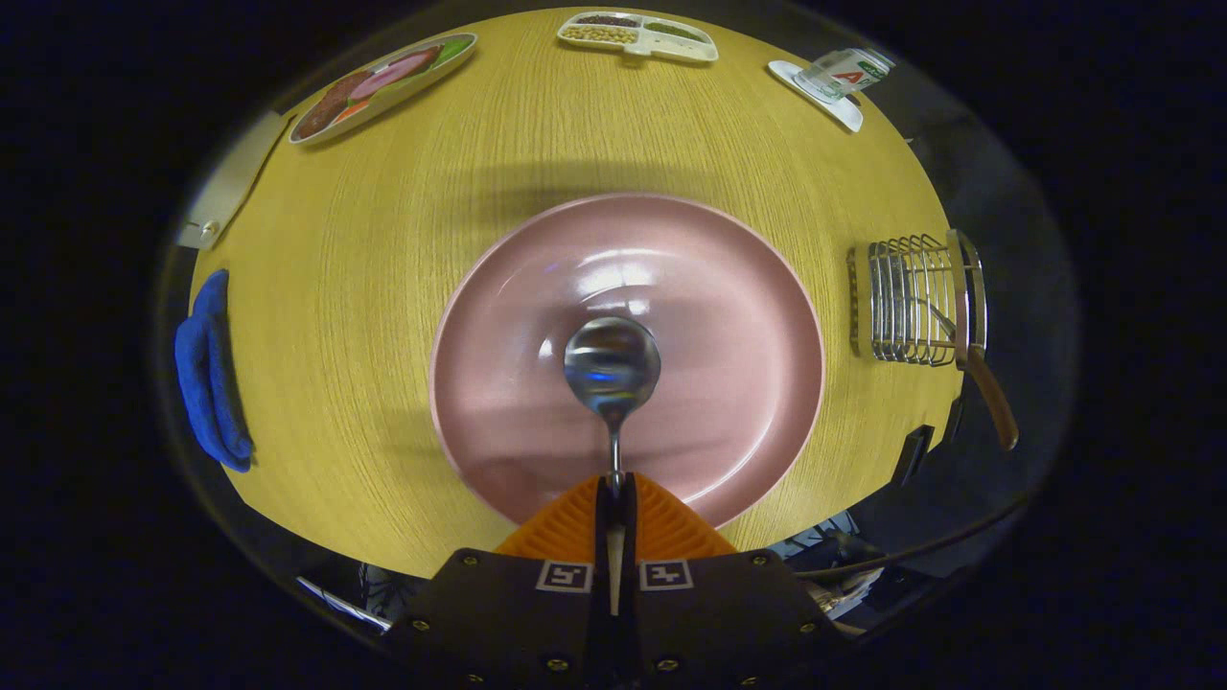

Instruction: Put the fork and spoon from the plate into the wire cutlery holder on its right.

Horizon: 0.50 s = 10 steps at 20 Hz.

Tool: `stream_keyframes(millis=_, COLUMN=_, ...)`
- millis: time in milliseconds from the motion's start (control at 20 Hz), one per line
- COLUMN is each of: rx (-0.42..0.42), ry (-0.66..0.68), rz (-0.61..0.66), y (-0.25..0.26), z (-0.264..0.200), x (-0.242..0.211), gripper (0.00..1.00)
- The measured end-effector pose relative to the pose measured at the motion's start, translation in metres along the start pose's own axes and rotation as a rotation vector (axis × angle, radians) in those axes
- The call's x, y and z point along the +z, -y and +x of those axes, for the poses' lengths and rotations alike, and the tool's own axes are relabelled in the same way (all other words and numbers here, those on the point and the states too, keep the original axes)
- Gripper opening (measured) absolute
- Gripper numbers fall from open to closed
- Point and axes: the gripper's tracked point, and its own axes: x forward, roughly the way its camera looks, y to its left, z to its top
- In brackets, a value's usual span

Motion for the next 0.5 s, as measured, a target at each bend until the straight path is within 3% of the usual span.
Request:
stream_keyframes(millis=300, rx=-0.095, ry=0.024, rz=-0.03, y=0.036, z=-0.037, x=0.009, gripper=0.04)
stream_keyframes(millis=500, rx=-0.128, ry=0.062, rz=0.02, y=0.069, z=-0.066, x=0.024, gripper=0.04)
